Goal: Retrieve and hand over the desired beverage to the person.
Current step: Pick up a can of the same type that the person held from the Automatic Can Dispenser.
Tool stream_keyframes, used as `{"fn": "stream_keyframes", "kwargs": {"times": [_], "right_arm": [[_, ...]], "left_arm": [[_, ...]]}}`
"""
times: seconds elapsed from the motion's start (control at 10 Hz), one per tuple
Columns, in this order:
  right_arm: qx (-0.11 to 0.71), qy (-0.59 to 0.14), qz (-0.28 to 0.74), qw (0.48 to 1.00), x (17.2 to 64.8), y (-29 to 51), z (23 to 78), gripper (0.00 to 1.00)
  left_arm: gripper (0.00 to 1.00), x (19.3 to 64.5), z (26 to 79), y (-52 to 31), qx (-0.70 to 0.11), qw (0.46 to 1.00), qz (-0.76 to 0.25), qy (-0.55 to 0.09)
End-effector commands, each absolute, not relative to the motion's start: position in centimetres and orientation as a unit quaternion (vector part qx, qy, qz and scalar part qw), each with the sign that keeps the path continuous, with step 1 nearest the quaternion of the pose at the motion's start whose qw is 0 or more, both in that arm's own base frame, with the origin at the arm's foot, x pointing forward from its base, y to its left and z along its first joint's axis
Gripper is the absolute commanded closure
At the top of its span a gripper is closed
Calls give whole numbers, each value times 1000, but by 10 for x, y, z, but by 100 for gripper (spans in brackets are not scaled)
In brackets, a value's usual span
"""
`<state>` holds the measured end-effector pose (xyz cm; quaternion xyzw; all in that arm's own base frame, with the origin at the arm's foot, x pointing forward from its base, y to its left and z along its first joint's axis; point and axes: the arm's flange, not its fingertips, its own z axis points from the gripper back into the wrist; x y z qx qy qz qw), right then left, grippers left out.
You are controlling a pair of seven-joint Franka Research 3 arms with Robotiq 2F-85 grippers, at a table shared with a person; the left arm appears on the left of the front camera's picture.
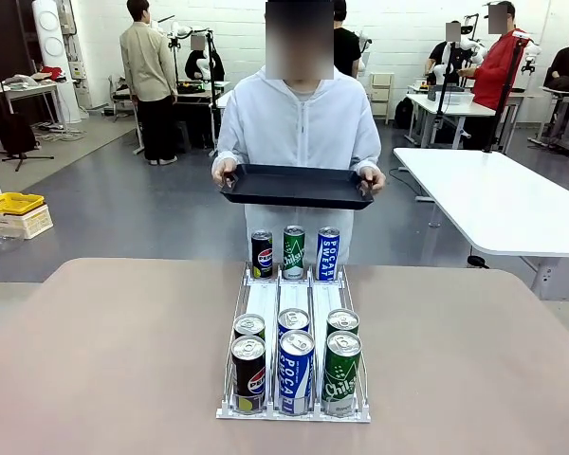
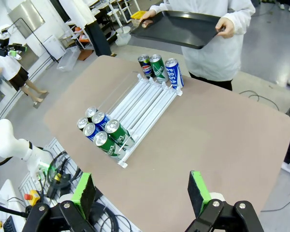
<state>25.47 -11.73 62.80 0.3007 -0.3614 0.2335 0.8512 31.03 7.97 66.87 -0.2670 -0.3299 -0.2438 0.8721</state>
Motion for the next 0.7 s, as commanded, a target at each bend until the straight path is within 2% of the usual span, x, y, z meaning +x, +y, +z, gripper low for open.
{"fn": "stream_keyframes", "kwargs": {"times": [0.0, 0.6], "right_arm": [[310, -364, 240, 845, 257, -117, 629, 0], [310, -364, 240, 845, 257, -117, 629, 0]], "left_arm": [[0, 310, 669, 82, -267, 869, -253, -331], [0, 310, 669, 82, -267, 869, -253, -331]]}}
